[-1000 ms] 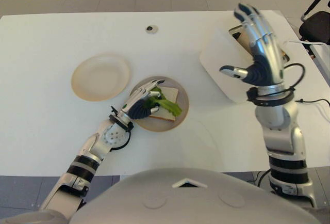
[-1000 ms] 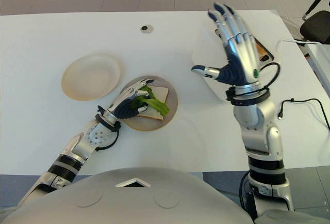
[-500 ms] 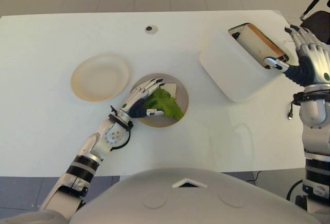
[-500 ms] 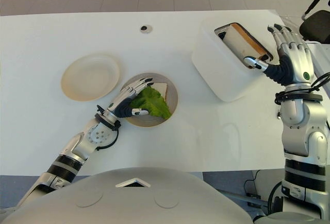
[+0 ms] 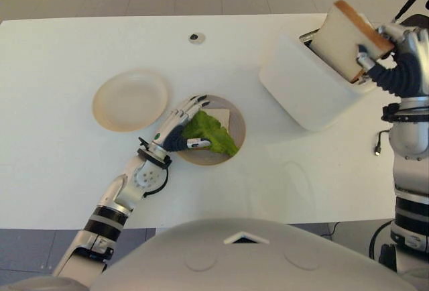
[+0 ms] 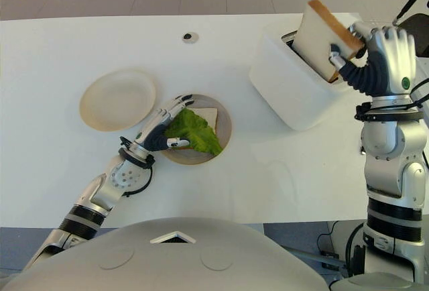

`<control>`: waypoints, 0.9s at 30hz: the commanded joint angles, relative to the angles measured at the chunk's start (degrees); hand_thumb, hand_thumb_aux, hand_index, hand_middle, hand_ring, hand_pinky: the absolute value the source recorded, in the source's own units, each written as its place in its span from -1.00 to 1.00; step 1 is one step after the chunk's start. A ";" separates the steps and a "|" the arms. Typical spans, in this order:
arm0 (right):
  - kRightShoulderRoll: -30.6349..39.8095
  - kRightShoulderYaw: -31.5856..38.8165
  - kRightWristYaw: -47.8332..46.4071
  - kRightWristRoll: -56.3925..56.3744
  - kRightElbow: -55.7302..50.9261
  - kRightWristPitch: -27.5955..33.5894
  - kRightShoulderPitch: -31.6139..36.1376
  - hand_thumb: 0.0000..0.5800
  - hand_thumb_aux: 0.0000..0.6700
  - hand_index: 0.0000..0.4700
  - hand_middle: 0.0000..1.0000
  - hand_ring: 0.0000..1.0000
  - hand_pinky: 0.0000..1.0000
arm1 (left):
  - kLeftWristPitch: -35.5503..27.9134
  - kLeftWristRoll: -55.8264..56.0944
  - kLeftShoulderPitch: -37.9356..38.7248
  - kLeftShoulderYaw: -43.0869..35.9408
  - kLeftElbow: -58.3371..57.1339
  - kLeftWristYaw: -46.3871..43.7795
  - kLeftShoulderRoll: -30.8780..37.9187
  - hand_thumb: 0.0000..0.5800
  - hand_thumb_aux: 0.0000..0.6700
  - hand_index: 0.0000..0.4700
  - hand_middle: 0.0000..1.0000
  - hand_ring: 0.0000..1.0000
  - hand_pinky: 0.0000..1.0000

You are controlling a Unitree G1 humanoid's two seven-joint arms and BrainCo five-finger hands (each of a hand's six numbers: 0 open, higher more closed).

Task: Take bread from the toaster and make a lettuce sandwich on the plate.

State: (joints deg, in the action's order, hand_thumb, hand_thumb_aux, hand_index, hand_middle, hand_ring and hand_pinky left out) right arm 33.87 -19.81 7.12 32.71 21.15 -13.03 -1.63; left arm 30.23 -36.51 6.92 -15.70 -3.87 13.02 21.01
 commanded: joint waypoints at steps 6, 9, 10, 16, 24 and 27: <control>-7.99 18.17 -14.72 -25.93 7.83 -0.13 3.43 1.00 1.00 1.00 1.00 1.00 1.00 | 7.41 2.85 2.59 10.26 6.66 12.31 -2.72 -1.00 -1.00 -1.00 -1.00 -1.00 -1.00; -11.39 26.90 -22.08 -31.40 1.69 1.99 3.87 1.00 1.00 1.00 1.00 1.00 1.00 | 9.45 3.34 3.94 13.62 8.02 15.35 -3.76 -1.00 -1.00 -1.00 -1.00 -1.00 -1.00; -12.66 29.42 -24.26 -32.32 -1.72 2.53 4.26 1.00 1.00 1.00 1.00 1.00 1.00 | 9.85 3.51 4.27 14.95 8.42 16.41 -4.22 -1.00 -1.00 -1.00 -1.00 -1.00 -1.00; -18.21 37.39 -28.23 -29.90 -21.10 1.20 5.91 1.00 1.00 1.00 1.00 1.00 1.00 | 12.04 2.24 4.61 17.45 8.70 17.71 -4.96 -1.00 -1.00 -1.00 -1.00 -1.00 -1.00; -17.43 37.26 -23.22 -20.45 -33.59 -3.40 8.27 1.00 1.00 1.00 1.00 1.00 1.00 | 11.23 -0.96 4.72 1.04 5.52 -4.62 0.53 -1.00 -1.00 -1.00 -1.00 -1.00 -1.00; -17.58 37.00 -22.62 -19.43 -34.07 -3.88 8.73 1.00 1.00 1.00 1.00 1.00 1.00 | 8.86 -4.96 4.80 -4.24 -0.96 -13.65 5.19 -0.70 -0.84 -0.84 -1.00 -1.00 -1.00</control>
State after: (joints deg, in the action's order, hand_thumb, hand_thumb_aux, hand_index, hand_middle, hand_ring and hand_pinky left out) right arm 15.84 17.47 -15.84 12.23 -12.09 -17.05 6.56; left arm 41.53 -38.94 11.54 -17.22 -0.51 4.59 23.65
